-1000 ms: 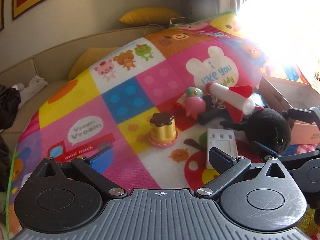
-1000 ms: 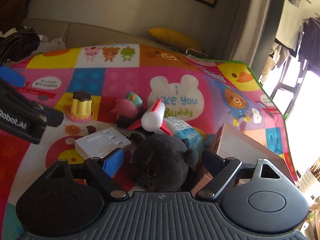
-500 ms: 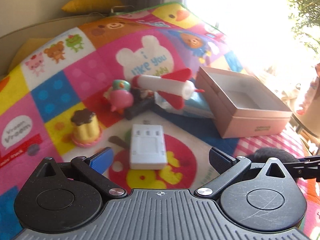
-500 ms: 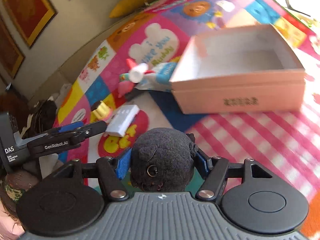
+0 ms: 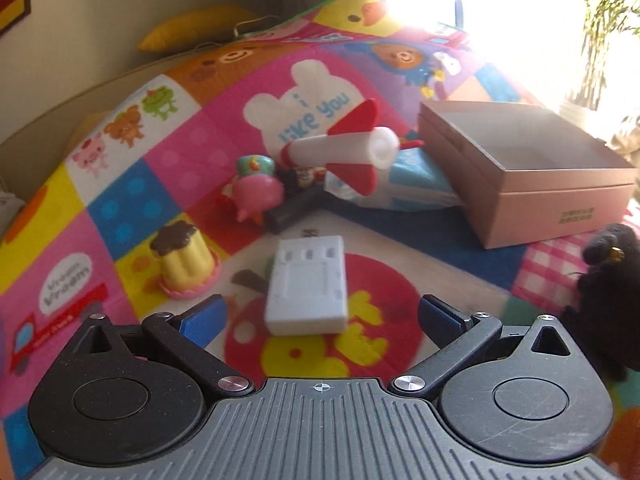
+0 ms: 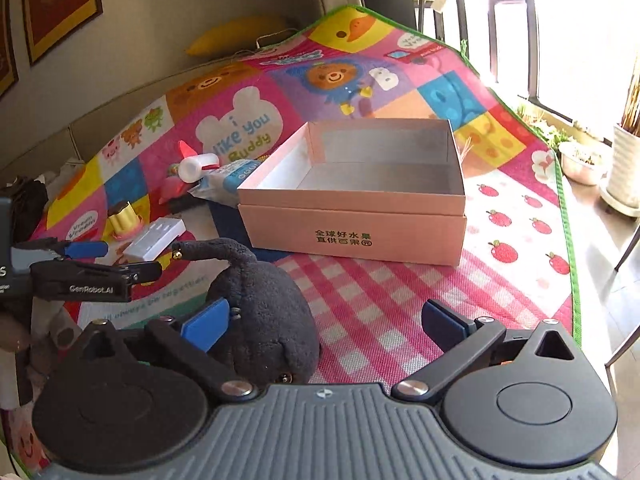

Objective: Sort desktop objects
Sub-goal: 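Grasp the black plush cat with the right tool while the left tool grasps the white plastic case, then lift the black plush cat with the right tool while the left tool lifts the white case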

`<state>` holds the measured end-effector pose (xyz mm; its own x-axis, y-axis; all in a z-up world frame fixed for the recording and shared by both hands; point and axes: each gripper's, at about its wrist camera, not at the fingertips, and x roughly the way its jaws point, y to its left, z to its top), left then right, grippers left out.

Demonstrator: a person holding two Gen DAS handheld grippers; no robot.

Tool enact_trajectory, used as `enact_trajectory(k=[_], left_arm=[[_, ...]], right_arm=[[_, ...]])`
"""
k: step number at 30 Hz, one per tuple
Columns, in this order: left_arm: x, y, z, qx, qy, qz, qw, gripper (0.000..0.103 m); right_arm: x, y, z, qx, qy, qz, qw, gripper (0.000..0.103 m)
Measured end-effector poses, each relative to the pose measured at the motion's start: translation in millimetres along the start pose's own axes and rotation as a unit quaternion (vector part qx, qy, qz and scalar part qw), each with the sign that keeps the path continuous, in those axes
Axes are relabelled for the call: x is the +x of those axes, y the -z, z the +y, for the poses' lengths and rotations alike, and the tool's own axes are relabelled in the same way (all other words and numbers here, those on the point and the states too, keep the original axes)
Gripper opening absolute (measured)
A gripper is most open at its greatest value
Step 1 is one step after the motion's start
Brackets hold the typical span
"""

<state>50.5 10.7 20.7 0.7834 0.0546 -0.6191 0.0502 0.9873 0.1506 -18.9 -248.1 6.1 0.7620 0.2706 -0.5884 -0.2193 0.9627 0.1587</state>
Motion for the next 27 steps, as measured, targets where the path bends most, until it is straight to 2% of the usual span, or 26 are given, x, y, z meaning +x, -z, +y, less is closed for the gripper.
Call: enact_trajectory(k=[3,5,6,8,9,11,13,15,18,21,23,25,27], left_arm=[[21,-10,8,-0.005,-0.009,0.012,0.9999,0.100],[32,-13,9,-0.006,0.001,0.020,0.9998,0.077],[36,-13,9,-0.008,0.007,0.024,0.9996,0.070],[37,-14,8,-0.018,0.001,0.022,0.9996,0.065],[35,-13,7,-0.019,0.001,0.018,0.9997,0.054],[27,-7,2,-0.015,0.001,0.014,0.9998,0.054],[11,4,-4,-0.009,0.019,0.009,0.9997,0.054],[-10,17,-13,-0.005,0.053,0.009,0.9985,0.054],[-46,38,-31,0.032,0.124,0.013,0.9917,0.054],[-70,54,-48,0.074,0.162,0.012,0.9839,0.056],[-78,62,-53,0.094,0.166,0.010,0.9816,0.065],[-82,68,-54,0.111,0.148,0.007,0.9827,0.078],[-83,71,-48,0.122,0.125,0.001,0.9846,0.087]], right_arm=[[-2,13,7,0.014,0.001,-0.025,1.000,0.102],[-7,20,13,0.024,0.007,-0.036,0.999,0.102],[-12,23,16,0.026,0.005,-0.042,0.999,0.102],[-21,26,22,0.020,-0.001,-0.049,0.999,0.102],[-26,27,25,0.011,0.001,-0.053,0.999,0.102],[-35,29,30,-0.007,0.004,-0.065,0.998,0.102],[-41,33,34,-0.023,0.005,-0.077,0.997,0.102],[-40,38,40,-0.041,0.012,-0.083,0.996,0.102],[-37,43,49,-0.078,0.028,-0.088,0.993,0.102],[-31,39,52,-0.095,0.026,-0.091,0.991,0.102],[-27,34,51,-0.090,0.021,-0.089,0.992,0.102],[-19,30,50,-0.076,0.012,-0.082,0.994,0.102],[-12,29,49,-0.064,0.006,-0.071,0.995,0.102]])
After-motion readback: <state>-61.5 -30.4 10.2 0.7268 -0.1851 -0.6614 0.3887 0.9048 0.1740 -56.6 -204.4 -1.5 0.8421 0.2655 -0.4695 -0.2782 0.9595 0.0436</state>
